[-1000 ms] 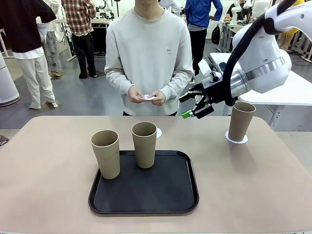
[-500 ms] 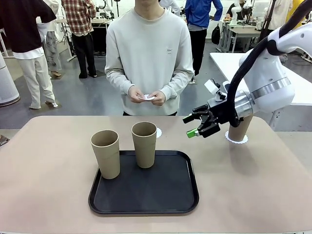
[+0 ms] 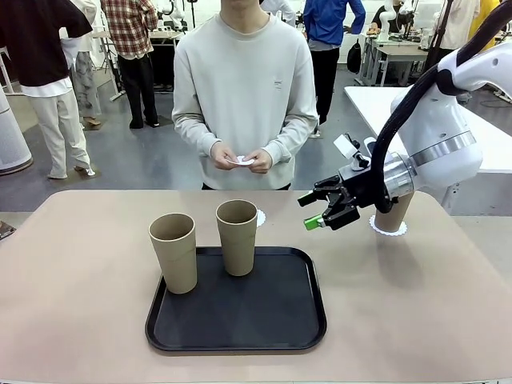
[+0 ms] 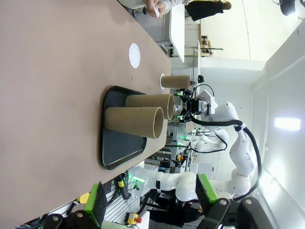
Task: Place coasters on the table and set cups on them.
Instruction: Take one Reusable plastic cup from the Flat Tray and place it on a coaster set by the human.
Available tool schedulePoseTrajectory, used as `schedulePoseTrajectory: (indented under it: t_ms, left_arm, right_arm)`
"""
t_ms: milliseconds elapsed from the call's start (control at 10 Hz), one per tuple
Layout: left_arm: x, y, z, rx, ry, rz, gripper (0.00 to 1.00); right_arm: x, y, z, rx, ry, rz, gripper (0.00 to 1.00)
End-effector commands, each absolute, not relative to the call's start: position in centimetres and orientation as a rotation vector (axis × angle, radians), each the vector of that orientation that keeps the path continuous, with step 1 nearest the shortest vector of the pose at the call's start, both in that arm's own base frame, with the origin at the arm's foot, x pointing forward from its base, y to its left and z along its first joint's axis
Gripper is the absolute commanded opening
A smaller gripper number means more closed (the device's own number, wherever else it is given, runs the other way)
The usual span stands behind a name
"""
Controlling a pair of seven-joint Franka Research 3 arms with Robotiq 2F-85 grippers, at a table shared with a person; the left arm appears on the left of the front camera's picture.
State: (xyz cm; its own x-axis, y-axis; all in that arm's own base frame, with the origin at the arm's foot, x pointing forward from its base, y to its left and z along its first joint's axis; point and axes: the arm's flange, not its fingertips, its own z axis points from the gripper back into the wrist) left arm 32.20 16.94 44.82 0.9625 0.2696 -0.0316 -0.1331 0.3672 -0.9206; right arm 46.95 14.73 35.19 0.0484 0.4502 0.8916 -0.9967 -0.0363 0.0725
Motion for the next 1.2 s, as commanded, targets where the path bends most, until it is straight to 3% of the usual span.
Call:
schedulePoseTrajectory:
  t_ms: [0, 200, 700, 1100]
  left_arm:
    - [32.2, 17.0, 45.0, -1.188, -0.143, 0.255, 1.00]
    - [32.2, 17.0, 45.0, -1.188, -0.143, 0.255, 1.00]
    - [32.2, 17.0, 45.0, -1.188, -0.143, 0.255, 1.00]
    - [32.2, 17.0, 45.0, -1.188, -0.143, 0.255, 1.00]
  right_arm:
    - [47.2, 14.8, 35.2, 0.927, -0.792, 1.388, 1.00]
    - [47.0, 14.7, 35.2, 0.924, -0.792, 1.386, 1.00]
    - [43.6, 16.2, 32.6, 1.024, -0.976, 1.314, 1.00]
    - [42.4, 18.7, 30.0, 1.071, -0.940, 1.353, 1.00]
